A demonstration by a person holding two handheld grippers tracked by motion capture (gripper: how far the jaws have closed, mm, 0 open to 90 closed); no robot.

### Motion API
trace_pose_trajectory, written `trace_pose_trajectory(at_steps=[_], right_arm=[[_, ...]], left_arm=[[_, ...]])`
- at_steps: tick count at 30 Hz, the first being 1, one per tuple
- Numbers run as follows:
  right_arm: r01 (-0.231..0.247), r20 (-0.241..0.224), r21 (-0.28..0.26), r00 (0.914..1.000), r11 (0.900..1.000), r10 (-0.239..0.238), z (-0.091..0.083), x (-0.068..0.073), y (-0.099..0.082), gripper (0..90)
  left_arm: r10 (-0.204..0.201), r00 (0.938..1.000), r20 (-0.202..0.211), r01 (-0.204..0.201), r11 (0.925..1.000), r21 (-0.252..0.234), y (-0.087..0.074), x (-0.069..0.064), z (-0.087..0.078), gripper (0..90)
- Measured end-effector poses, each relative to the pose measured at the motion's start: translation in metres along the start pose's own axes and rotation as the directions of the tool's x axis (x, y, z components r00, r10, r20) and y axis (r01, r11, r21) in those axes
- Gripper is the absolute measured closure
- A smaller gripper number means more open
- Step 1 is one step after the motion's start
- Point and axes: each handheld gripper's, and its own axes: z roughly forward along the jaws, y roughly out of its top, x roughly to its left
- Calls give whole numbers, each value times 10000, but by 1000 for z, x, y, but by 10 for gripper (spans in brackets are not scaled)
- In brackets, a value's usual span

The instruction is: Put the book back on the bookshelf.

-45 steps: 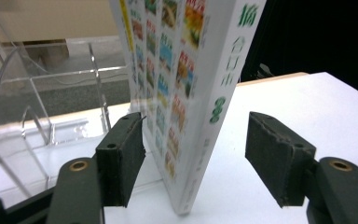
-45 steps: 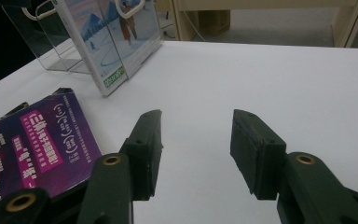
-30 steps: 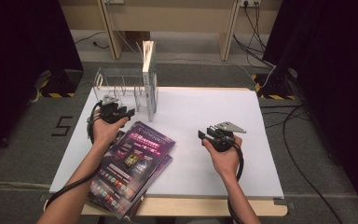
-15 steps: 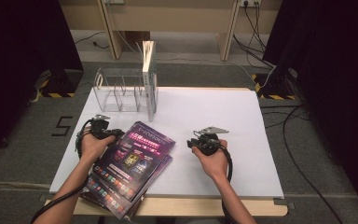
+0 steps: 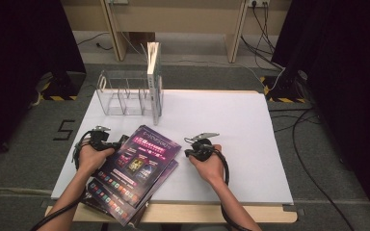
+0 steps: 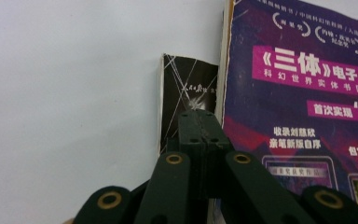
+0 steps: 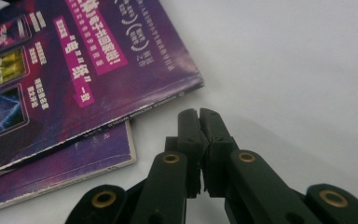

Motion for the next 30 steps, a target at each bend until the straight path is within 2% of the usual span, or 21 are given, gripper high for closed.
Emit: trace_pose_trajectory(at_steps=[2,4,8,11,15,17,18,22,24,25,27,29,30], right_arm=[[155,-49,188,9999,9997,-154,6,2,1,874],[86,-57,371,9999,9993,-84,11,4,2,871],[145,-25,531,9999,9985,-144,19,6,3,864],[258,89,544,9996,9982,-263,21,7,6,861],[98,161,508,9998,9987,-106,24,5,9,856],[16,228,501,9997,9987,-28,26,4,11,856],[93,262,462,9996,9989,-105,27,3,13,856],[-98,390,332,9992,9994,85,31,-1,18,848],[-354,344,298,9988,9989,344,33,-2,20,830],[-336,381,288,9987,9990,325,33,-4,21,807],[-673,323,95,9972,9977,669,31,-6,22,782],[-884,329,-163,9955,9960,889,26,-9,23,756],[-1046,234,-320,9942,9940,1053,24,-10,24,737]], left_arm=[[48,9999,155,-51,9998,196,-1,-1,-1,895],[125,9995,295,-134,9994,314,-2,-2,-3,895],[133,9990,426,-148,9993,351,-8,-7,-5,894],[92,9993,367,-103,9995,302,-11,-10,-7,894],[340,9994,-17,-340,9989,331,-14,-16,-10,895],[508,9986,-144,-500,9974,525,-14,-20,-12,895],[519,9986,-117,-511,9966,641,-14,-21,-13,895],[439,9990,11,-438,9949,907,-16,-24,-16,894],[391,9992,31,-393,9952,896,-16,-23,-17,890],[251,9997,50,-255,9963,816,-16,-22,-17,868],[-31,10000,55,30,9994,335,-14,-20,-19,821],[81,9999,-131,-80,9999,63,-13,-24,-20,814],[284,9991,-328,-283,9996,46,-12,-26,-20,821]])
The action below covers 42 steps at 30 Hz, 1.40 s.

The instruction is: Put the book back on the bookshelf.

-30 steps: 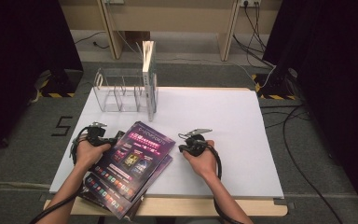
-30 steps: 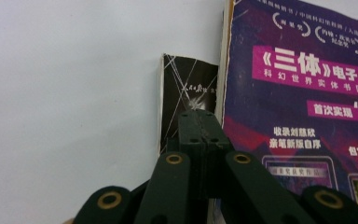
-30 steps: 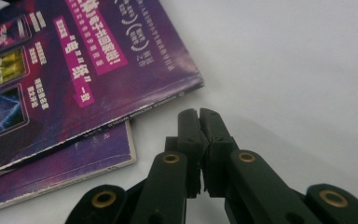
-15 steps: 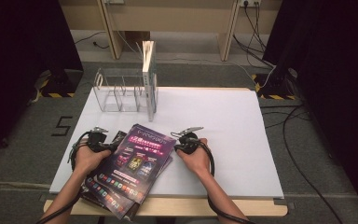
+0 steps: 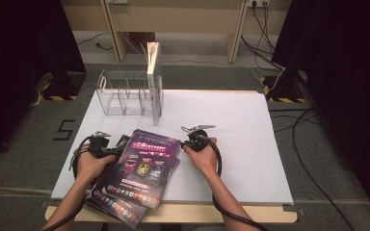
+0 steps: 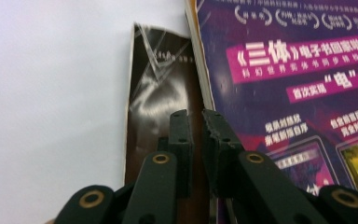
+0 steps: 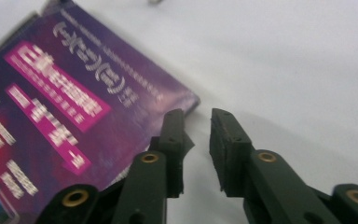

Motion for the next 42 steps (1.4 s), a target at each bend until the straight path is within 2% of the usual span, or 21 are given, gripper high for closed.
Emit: trace_pose_trajectory(at_steps=[2,3,5,7,9,14,18,20,21,22,24,27,31,36,39,42], right_arm=[[-222,-199,-16,9996,9998,222,-1,0,3,692],[-181,-205,-24,9996,9998,181,0,-1,5,670],[-477,-422,163,9979,9987,484,2,0,7,620],[-709,-631,440,9953,9965,736,7,-1,8,580],[-1080,-912,487,9895,9930,1121,12,-2,8,562],[-1462,-1088,532,9825,9878,1512,17,-2,10,545],[-1428,-1083,470,9832,9886,1472,20,-1,10,539],[-1432,-1067,473,9833,9886,1475,20,-1,10,536],[-1494,-1101,433,9820,9878,1533,21,-1,10,536],[-1516,-1103,453,9816,9874,1557,21,-1,10,536],[-1558,-1079,444,9812,9868,1598,21,-1,10,537],[-1596,-1046,420,9810,9863,1632,20,0,9,536],[-1695,-1084,401,9790,9847,1729,21,0,9,528],[-1754,-1069,518,9778,9831,1801,25,2,13,516],[-1914,-1106,402,9746,9807,1947,24,2,13,541],[-1839,-1117,194,9764,9828,1849,20,1,14,599]], left_arm=[[134,9997,-224,-135,9999,-67,0,-2,1,802],[66,9997,-227,-67,10000,-53,0,-2,1,794],[-106,9998,-147,105,9999,-99,-1,1,1,777],[28,9999,-97,-28,10000,5,-3,0,1,788],[142,9999,-76,-141,9998,165,-5,0,2,802],[68,10000,8,-69,9995,303,-9,1,3,818],[206,9998,-33,-205,9993,313,-9,0,3,822],[329,9994,-97,-326,9990,301,-8,1,1,791],[413,9991,-110,-411,9989,212,-7,1,-1,772],[334,9994,-94,-333,9994,31,-5,0,-3,770],[343,9994,-91,-343,9994,-26,-4,-1,-4,777],[469,9988,-133,-468,9989,79,-4,-1,-3,779],[373,9993,-88,-372,9993,42,-5,-1,-1,785],[361,9993,-134,-358,9990,272,-6,-1,2,804],[395,9990,-207,-388,9987,318,-6,-3,2,830],[375,9990,-244,-365,9986,393,-6,-3,2,840]])
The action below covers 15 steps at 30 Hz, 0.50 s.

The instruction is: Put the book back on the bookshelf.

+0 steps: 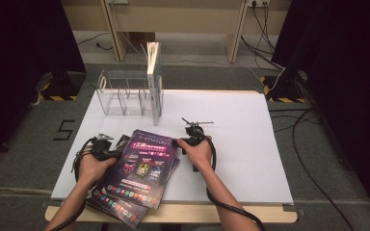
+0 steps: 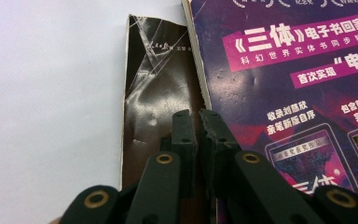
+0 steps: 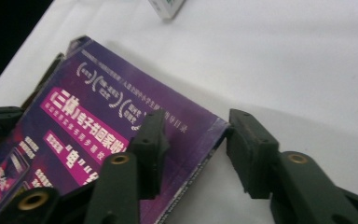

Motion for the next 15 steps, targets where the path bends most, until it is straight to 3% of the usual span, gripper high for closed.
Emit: trace_pose_trajectory(at_steps=[8,11,14,15], right_arm=[[-64,-812,-663,9967,9978,10,-21,12,15,729],[2,-921,-490,9957,9988,-47,-21,18,19,718],[-187,-1228,-35,9923,9998,182,-16,19,16,720],[-129,-1036,-91,9945,9999,119,-14,21,14,719]], left_arm=[[114,9997,-200,-112,9999,83,-1,-1,-1,844],[138,9997,-205,-135,9998,124,-1,0,-1,844],[105,9997,-230,-104,9999,68,-1,-1,-1,841],[164,9996,-241,-162,9998,107,-1,0,-2,837]])
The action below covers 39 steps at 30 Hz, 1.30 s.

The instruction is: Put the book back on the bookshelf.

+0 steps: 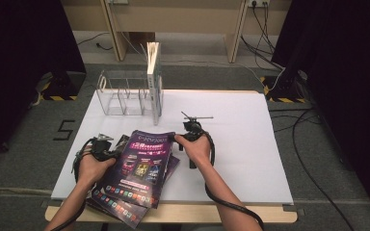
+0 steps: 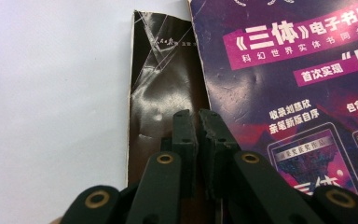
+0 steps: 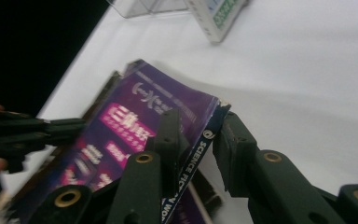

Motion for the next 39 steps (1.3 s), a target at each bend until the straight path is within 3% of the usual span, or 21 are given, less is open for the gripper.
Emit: trace_pose_trajectory(at_steps=[1,3,7,11,13,18,25,29,33,35,39], right_arm=[[119,161,12,9998,9999,-119,2,0,-1,719],[-82,215,56,9997,10000,81,3,-2,-2,729],[-507,-57,93,9987,9987,508,0,-2,1,753],[-857,-487,-149,9952,9962,849,-5,3,4,782],[-1116,-780,-286,9910,9933,1091,-8,8,6,800],[-1140,-1363,-663,9852,9913,1042,-18,25,13,828],[-544,-1789,-1296,9834,9901,306,-33,51,20,844],[45,-1891,-1848,9811,9828,-401,-41,66,26,846],[494,-1750,-2335,9803,9711,-919,-46,79,31,847],[777,-1541,-2637,9806,9615,-1215,-48,85,34,847],[1125,-1188,-3174,9804,9416,-1572,-51,94,43,847]], left_arm=[[-4,10000,5,4,10000,-20,0,0,0,832],[-6,10000,30,6,10000,-70,-1,1,0,824],[-105,9999,61,106,9998,-168,-1,4,-2,772],[-385,9993,14,385,9964,-752,0,9,-10,686],[-343,9993,-157,323,9930,-1132,2,9,-15,653],[-539,9985,5,529,9783,-2003,7,7,-28,582],[-823,9954,493,924,9601,-2641,13,2,-41,522],[-920,9935,672,1076,9511,-2896,17,1,-46,489],[-888,9921,887,1130,9393,-3239,19,-2,-53,480],[-838,9921,932,1110,9327,-3433,22,-5,-57,479],[-678,9916,1102,1035,9264,-3621,28,-9,-64,472]])
